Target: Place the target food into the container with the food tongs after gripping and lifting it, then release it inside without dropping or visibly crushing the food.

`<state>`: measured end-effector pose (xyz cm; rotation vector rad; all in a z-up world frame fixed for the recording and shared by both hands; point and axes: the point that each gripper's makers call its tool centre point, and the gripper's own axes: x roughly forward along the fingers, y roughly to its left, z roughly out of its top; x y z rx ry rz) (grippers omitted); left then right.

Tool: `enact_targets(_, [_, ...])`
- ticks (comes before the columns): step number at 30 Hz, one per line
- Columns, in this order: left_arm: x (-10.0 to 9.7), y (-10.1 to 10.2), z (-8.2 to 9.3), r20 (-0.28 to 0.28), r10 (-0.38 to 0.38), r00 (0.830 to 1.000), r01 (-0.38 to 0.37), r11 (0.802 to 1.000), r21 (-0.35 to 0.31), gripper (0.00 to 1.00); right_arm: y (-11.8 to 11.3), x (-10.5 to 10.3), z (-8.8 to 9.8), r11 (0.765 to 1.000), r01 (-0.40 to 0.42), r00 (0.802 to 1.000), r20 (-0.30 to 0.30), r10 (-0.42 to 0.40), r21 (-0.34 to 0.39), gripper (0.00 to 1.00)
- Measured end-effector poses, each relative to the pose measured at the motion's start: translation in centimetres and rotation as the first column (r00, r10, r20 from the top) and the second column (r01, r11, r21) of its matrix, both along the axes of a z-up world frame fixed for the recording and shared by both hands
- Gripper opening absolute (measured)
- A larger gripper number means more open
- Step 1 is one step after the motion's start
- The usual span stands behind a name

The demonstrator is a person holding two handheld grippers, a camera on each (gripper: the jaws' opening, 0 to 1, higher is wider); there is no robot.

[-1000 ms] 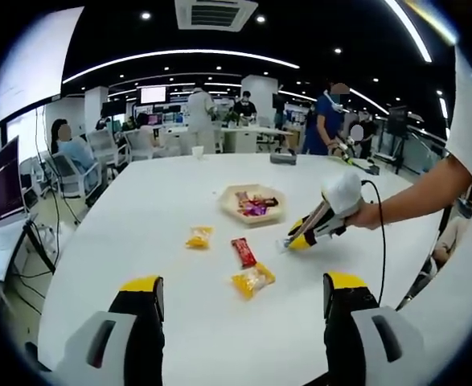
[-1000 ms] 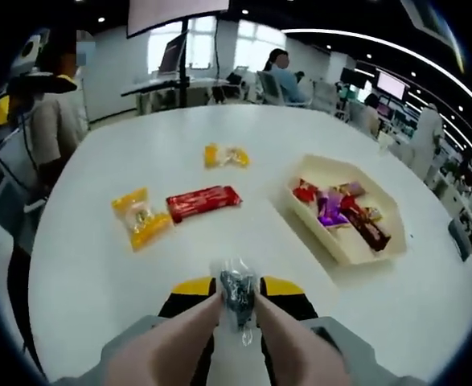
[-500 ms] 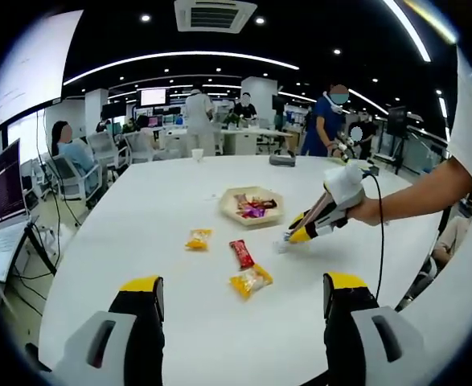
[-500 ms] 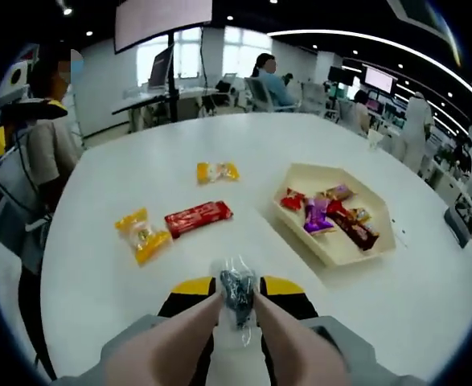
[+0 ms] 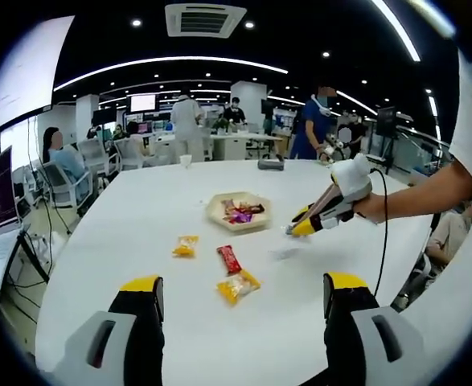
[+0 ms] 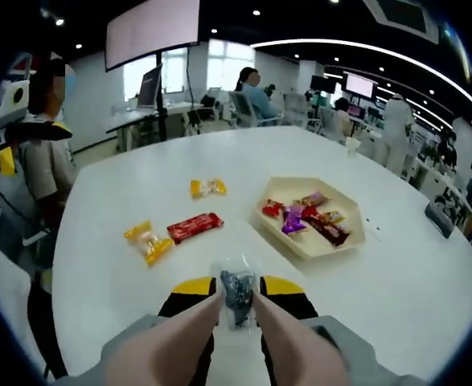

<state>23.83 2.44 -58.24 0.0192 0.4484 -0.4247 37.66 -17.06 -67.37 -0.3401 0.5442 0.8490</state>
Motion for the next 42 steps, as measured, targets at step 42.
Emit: enact_targets(42, [-0.9, -0.6, -0.8, -0.041, -0.039, 0.998, 0.040, 0.999, 0.029, 0.80, 1.1, -4.8, -5.5, 0.991, -0.135, 0.985, -0.110, 0.135, 0.009, 0.26])
